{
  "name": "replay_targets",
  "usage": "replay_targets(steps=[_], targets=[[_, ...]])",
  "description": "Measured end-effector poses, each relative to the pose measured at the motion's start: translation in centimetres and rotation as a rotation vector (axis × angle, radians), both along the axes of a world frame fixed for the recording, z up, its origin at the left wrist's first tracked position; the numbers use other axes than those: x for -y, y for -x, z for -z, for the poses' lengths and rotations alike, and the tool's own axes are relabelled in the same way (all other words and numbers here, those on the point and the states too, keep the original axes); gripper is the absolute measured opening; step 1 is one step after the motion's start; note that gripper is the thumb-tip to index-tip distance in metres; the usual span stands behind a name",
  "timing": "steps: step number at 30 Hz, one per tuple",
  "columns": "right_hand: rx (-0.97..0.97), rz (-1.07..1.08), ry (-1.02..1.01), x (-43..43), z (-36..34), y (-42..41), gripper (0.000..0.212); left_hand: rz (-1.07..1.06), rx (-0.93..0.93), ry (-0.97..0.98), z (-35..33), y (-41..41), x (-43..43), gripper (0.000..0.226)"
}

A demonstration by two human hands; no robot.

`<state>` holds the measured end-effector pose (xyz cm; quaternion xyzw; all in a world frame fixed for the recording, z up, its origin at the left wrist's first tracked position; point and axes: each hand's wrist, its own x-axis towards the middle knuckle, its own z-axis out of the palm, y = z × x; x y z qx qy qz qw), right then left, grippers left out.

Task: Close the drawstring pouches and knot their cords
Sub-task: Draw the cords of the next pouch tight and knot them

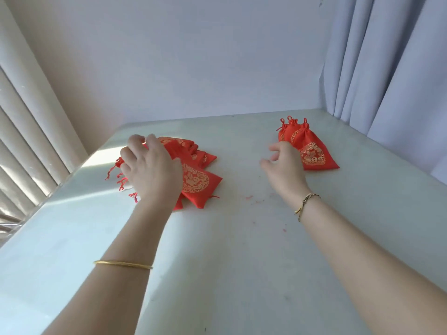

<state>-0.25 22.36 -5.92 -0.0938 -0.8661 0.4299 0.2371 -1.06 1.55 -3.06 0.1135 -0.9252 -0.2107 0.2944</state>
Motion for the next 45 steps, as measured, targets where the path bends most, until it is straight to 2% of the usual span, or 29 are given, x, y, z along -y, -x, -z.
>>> replay_targets(steps=[2, 4, 8, 11, 14, 16, 18, 21, 24, 31, 38, 42, 45], targets=[[0.024, -0.103, 0.066, 2.8, -0.3, -0.3, 0.036, -0.033, 0.055, 0.061, 0.4, 0.2, 1.1, 0.047], [0.014, -0.208, 0.146, 4.8, -0.6, -0.7, 0.032, -0.010, 0.035, 0.066, 0.5, 0.3, 1.3, 0.040], [-0.003, -0.291, 0.243, 6.3, -1.7, -1.7, 0.033, 0.102, -0.162, -0.007, 0.3, -0.1, 0.6, 0.024], [-0.053, -0.298, 0.189, 5.7, -3.0, -2.3, 0.046, 0.344, -0.349, -0.080, -0.9, -0.9, 0.0, 0.020], [-0.103, -0.373, 0.152, 4.2, -5.1, -2.9, 0.060, 0.683, -0.328, -0.294, -2.9, -1.9, -1.6, 0.023], [-0.105, -0.419, 0.166, 3.2, -6.2, -3.2, 0.049, 0.829, -0.253, -0.504, -3.7, -2.5, -2.5, 0.029], [-0.102, -0.451, 0.151, 2.2, -6.5, -3.2, 0.029, 0.890, -0.194, -0.603, -3.5, -2.5, -3.0, 0.031], [-0.065, -0.440, 0.106, 1.1, -6.1, -2.8, 0.016, 0.910, -0.010, -0.581, -2.5, -1.5, -3.2, 0.031], [-0.059, -0.428, 0.127, 0.0, -6.0, -2.6, 0.019, 0.874, 0.146, -0.479, -2.2, -1.0, -3.1, 0.021], [0.053, -0.471, 0.169, -1.5, -5.6, -2.4, 0.025, 0.801, 0.154, -0.334, -2.8, -0.8, -1.6, 0.009], [0.167, -0.457, 0.268, -3.0, -5.5, -2.6, 0.015, 0.733, 0.114, -0.460, -3.4, -0.5, -0.5, 0.022], [0.146, -0.429, 0.287, -3.5, -5.4, -2.6, 0.010, 0.785, 0.209, -0.686, -3.5, -0.7, -0.6, 0.021], [0.122, -0.397, 0.262, -3.7, -5.2, -2.4, 0.011, 0.791, 0.204, -0.601, -3.2, -0.6, -0.4, 0.019]])
